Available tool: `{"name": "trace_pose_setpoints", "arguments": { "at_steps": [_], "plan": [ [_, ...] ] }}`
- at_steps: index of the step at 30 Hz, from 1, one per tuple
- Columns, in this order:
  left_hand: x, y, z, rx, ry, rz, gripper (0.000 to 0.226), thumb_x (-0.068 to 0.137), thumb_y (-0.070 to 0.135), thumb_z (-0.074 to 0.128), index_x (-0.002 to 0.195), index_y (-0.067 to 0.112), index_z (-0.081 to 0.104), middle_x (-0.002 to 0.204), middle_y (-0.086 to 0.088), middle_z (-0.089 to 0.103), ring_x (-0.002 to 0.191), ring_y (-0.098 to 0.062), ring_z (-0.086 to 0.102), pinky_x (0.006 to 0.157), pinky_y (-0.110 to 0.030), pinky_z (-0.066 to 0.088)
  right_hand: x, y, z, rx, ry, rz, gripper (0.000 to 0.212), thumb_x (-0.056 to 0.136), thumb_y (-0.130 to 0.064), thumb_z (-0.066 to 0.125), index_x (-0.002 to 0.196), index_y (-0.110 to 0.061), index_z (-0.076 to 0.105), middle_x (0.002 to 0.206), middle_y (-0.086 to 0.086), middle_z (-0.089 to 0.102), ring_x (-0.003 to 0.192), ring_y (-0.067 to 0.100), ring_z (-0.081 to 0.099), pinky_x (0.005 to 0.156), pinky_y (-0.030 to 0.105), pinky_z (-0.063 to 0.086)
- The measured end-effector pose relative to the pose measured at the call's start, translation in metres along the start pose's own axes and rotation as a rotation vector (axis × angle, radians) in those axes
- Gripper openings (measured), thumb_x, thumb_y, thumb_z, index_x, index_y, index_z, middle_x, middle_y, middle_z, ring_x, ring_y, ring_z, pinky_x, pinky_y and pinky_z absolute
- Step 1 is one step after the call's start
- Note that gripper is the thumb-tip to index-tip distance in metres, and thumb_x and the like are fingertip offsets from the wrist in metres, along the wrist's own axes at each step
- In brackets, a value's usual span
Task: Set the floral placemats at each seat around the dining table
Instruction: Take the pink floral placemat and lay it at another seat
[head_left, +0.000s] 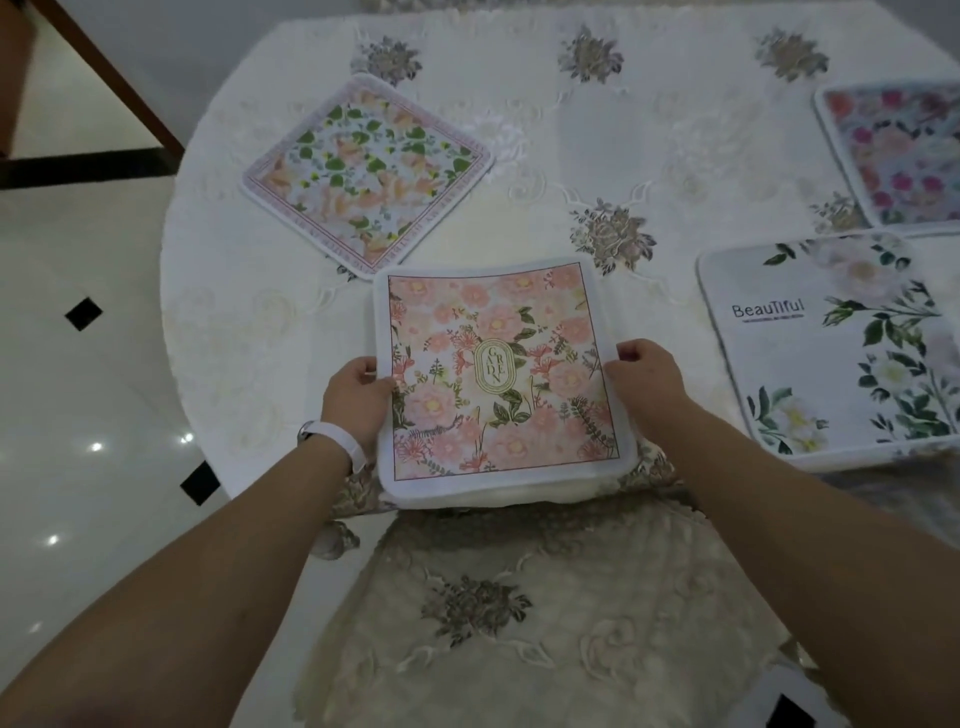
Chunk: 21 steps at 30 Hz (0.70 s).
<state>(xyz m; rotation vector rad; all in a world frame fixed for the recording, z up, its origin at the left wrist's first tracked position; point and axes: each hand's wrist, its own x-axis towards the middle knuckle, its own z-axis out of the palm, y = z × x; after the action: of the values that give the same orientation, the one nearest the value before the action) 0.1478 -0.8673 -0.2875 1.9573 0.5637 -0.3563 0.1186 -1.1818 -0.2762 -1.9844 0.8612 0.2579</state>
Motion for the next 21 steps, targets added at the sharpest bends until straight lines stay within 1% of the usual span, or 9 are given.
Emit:
{"name": "trace_pose_setpoints", "arguments": {
  "at_steps": [4,7,9,11,13,14,16,18,21],
  "plan": [
    [0.005,0.000,0.001,0.043,0.013,0.012,0.018,0.090,0.014,0.059,0.106,0.015,0.067,0.102,-0.005,0.070,0.092,-0.025,0.065,0.089,-0.043,0.053,0.005,0.005,0.001,-0.005,-0.008,0.006,0.027,0.087,-0.011,0.056,0.113,-0.010,0.064,0.105,0.008,0.067,0.093,0.027,0.063,0.081,0.039,0.054],
    [0.004,0.001,0.002,0.080,0.030,0.037,0.021,0.089,0.016,0.060,0.109,0.014,0.066,0.101,-0.004,0.070,0.091,-0.023,0.065,0.089,-0.042,0.053,0.007,0.007,0.003,-0.033,-0.008,-0.032,0.025,0.089,-0.013,0.056,0.113,-0.011,0.064,0.101,0.006,0.067,0.088,0.024,0.062,0.078,0.036,0.052],
    [0.001,0.000,0.004,0.110,0.060,0.061,0.022,0.088,0.017,0.061,0.110,0.014,0.063,0.094,0.002,0.067,0.085,-0.018,0.063,0.085,-0.038,0.054,0.005,0.008,0.003,-0.071,0.002,-0.068,0.025,0.091,-0.016,0.056,0.115,-0.012,0.063,0.099,0.005,0.067,0.088,0.025,0.063,0.077,0.036,0.051],
    [-0.004,-0.002,0.004,0.130,0.098,0.075,0.024,0.087,0.015,0.061,0.111,0.015,0.060,0.086,0.007,0.062,0.075,-0.010,0.058,0.073,-0.030,0.051,0.003,0.012,0.001,-0.118,0.008,-0.112,0.029,0.093,-0.021,0.057,0.121,-0.013,0.061,0.098,0.003,0.066,0.087,0.025,0.063,0.075,0.035,0.049],
    [-0.011,-0.007,0.003,0.164,0.106,0.085,0.031,0.085,0.014,0.061,0.116,0.015,0.058,0.085,0.005,0.060,0.072,-0.008,0.056,0.062,-0.024,0.044,0.000,0.018,-0.001,-0.174,0.014,-0.147,0.036,0.093,-0.021,0.058,0.128,-0.013,0.057,0.095,0.002,0.061,0.083,0.022,0.058,0.073,0.032,0.042],
    [-0.016,-0.009,0.002,0.180,0.105,0.103,0.034,0.084,0.013,0.061,0.118,0.014,0.057,0.087,0.003,0.060,0.072,-0.010,0.056,0.063,-0.025,0.045,-0.002,0.022,-0.002,-0.201,0.019,-0.161,0.039,0.092,-0.021,0.059,0.130,-0.011,0.055,0.095,0.003,0.060,0.083,0.021,0.057,0.073,0.031,0.041],
    [-0.028,-0.014,0.002,0.212,0.105,0.166,0.037,0.082,0.009,0.064,0.117,0.012,0.055,0.092,0.000,0.058,0.076,-0.013,0.057,0.070,-0.029,0.049,-0.008,0.029,-0.003,-0.266,0.009,-0.193,0.044,0.090,-0.021,0.062,0.131,-0.009,0.055,0.103,0.008,0.060,0.088,0.022,0.056,0.077,0.031,0.042],
    [-0.041,-0.022,0.002,0.259,0.093,0.241,0.038,0.079,0.009,0.067,0.113,0.015,0.054,0.095,0.001,0.052,0.083,-0.014,0.055,0.075,-0.031,0.051,-0.016,0.037,-0.002,-0.348,-0.022,-0.226,0.047,0.088,-0.023,0.065,0.132,-0.008,0.056,0.118,0.013,0.056,0.104,0.027,0.055,0.090,0.035,0.044],
    [-0.053,-0.045,-0.002,0.455,0.027,0.326,0.060,0.076,0.028,0.073,0.129,0.011,0.049,0.121,-0.008,0.054,0.110,-0.026,0.053,0.095,-0.045,0.047,-0.032,0.046,0.000,-0.442,-0.054,-0.293,0.050,0.086,-0.025,0.068,0.131,-0.008,0.058,0.130,0.017,0.051,0.122,0.034,0.047,0.105,0.040,0.037]
  ]
}}
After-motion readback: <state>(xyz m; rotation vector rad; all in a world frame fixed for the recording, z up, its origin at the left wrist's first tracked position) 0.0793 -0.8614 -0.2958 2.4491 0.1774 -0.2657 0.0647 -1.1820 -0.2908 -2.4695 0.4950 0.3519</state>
